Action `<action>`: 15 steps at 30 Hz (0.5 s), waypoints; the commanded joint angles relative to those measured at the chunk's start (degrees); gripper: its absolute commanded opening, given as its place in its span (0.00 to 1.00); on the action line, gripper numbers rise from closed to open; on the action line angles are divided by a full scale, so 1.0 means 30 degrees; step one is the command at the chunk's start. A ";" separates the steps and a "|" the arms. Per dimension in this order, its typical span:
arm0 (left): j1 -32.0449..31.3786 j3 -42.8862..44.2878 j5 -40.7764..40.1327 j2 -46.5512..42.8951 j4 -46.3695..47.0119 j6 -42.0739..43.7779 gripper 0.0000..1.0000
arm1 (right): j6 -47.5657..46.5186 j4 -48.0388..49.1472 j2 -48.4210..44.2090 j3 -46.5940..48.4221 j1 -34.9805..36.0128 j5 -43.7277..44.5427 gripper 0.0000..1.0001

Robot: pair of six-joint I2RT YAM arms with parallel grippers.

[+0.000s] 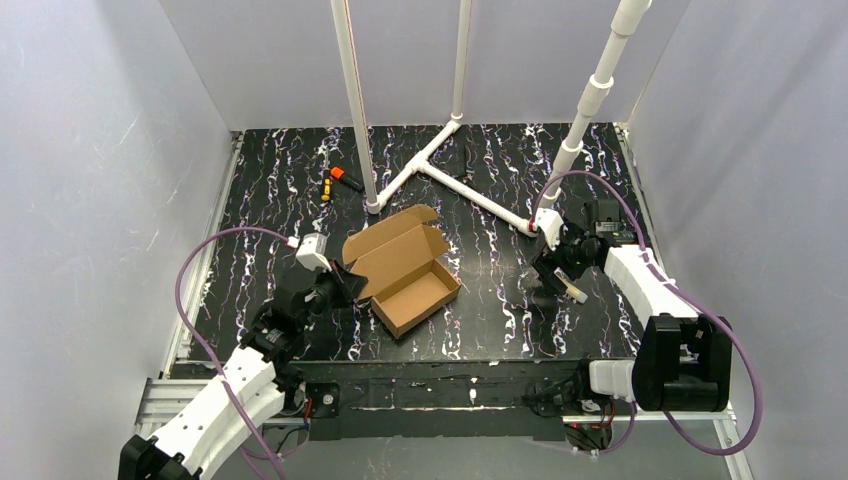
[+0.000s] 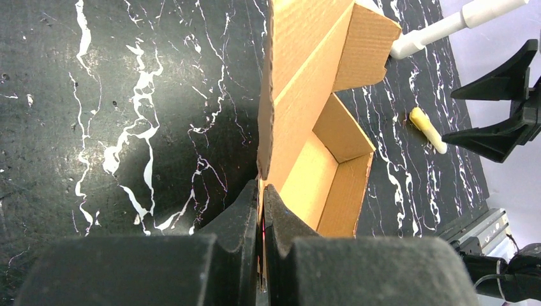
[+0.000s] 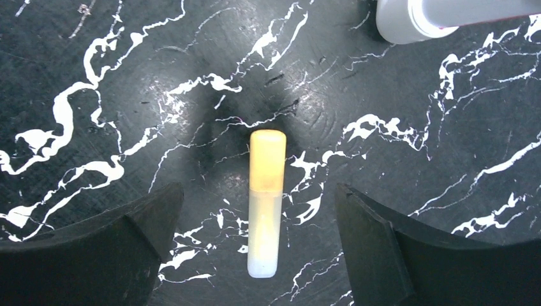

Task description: Fold the paper box

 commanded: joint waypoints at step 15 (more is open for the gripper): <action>-0.0140 0.0014 0.0056 0.0100 -0.0022 0.0599 0.00 | 0.0173 0.0435 0.1885 -0.0741 -0.0380 0.1931 0.75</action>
